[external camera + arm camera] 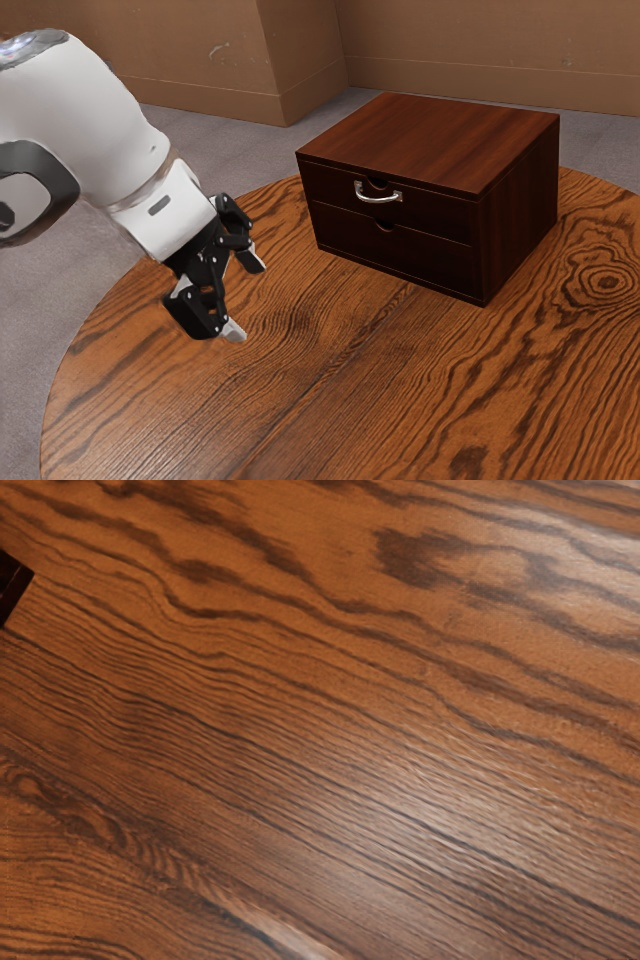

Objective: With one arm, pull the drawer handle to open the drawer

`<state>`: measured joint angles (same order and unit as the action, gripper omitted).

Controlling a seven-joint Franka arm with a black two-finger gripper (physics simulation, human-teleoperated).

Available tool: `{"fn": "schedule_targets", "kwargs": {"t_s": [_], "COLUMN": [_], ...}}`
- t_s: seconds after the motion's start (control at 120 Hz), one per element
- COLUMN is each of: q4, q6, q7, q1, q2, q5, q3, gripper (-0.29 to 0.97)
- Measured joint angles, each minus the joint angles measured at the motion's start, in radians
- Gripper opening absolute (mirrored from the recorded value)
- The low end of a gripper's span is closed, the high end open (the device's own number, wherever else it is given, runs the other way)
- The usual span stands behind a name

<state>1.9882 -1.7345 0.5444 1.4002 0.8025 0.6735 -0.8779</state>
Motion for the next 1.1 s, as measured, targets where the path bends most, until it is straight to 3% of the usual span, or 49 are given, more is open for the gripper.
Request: {"fn": "schedule_targets", "kwargs": {"t_s": [0.133, 0.417, 0.867, 1.1], "q4": [-0.102, -0.228, -0.372, -0.400], "q6": [-0.021, -0.043, -0.147, -0.173], "q7": [0.136, 0.342, 0.381, 0.376], "q1": [0.157, 0.332, 0.508, 0.551], "q2": [-0.023, -0.043, -0.125, -0.127], "q5": [0.086, 0.162, 0.092, 0.072], "q3": [-0.154, -0.321, -0.556, -0.645], "gripper": [0.68, 0.68, 0.68, 0.68]}}
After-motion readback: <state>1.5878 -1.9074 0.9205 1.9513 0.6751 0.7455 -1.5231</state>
